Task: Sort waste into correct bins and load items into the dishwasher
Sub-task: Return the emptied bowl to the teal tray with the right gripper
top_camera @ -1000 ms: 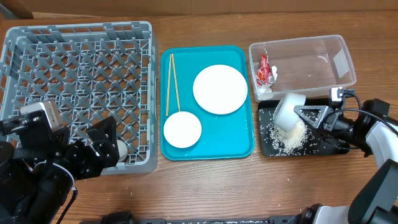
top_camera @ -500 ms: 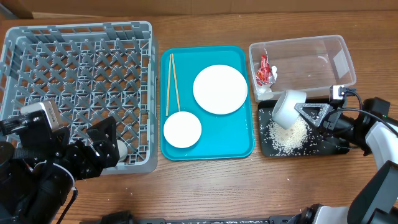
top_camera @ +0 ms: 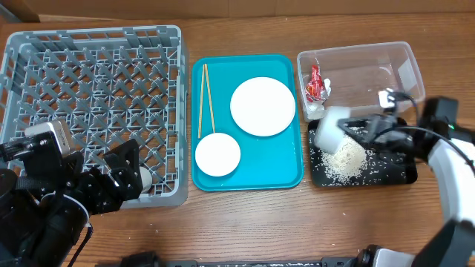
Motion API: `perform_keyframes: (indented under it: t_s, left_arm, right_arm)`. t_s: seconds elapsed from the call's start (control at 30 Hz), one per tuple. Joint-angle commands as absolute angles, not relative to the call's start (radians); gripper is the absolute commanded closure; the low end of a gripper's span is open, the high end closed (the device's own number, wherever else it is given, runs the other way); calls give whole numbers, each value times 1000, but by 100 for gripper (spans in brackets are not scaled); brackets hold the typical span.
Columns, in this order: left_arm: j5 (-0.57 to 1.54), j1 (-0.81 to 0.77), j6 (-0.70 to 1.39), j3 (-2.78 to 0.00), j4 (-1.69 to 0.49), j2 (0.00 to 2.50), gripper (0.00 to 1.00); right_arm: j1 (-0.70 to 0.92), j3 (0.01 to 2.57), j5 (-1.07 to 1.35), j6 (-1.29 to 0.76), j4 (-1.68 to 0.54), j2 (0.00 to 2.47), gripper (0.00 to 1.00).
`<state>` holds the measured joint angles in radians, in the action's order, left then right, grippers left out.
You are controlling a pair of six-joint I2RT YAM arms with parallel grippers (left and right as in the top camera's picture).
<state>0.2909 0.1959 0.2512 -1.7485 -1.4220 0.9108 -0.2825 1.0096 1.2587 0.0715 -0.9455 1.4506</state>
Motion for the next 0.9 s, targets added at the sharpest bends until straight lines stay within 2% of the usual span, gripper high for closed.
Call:
perform_keyframes:
  t_s: [0.0, 0.07, 0.17, 0.33, 0.53, 0.57, 0.63, 0.67, 0.73, 0.87]
  left_arm:
    - [281, 189, 232, -1756, -1422, 911, 0]
    - [281, 189, 232, -1756, -1423, 912, 0]
    - [281, 189, 231, -1756, -1434, 912, 0]
    - [281, 189, 232, -1756, -1442, 912, 0]
    - [281, 189, 232, -1756, -1442, 912, 0]
    - [281, 189, 232, -1756, -1442, 912, 0]
    - [281, 189, 232, -1756, -1442, 912, 0]
    - [281, 189, 232, -1756, -1442, 912, 0]
    - [281, 189, 232, -1756, -1442, 912, 0]
    - [281, 189, 231, -1756, -1442, 912, 0]
  right_arm:
    - [-65, 1142, 802, -99, -983, 1335, 96]
    - [98, 1171, 586, -190, -989, 1312, 96]
    - [318, 1171, 384, -261, -974, 1322, 96]
    - [680, 1165, -30, -353, -939, 1484, 96]
    - [809, 1166, -119, -352, -811, 1662, 96]
    - [811, 1166, -119, -352, -801, 1670, 94]
    - [810, 1167, -119, -353, -798, 1674, 73]
    - [810, 1170, -119, -353, -801, 1671, 57]
    - [809, 1185, -120, -353, -813, 1665, 51]
    - [803, 1244, -152, -352, -848, 1620, 47]
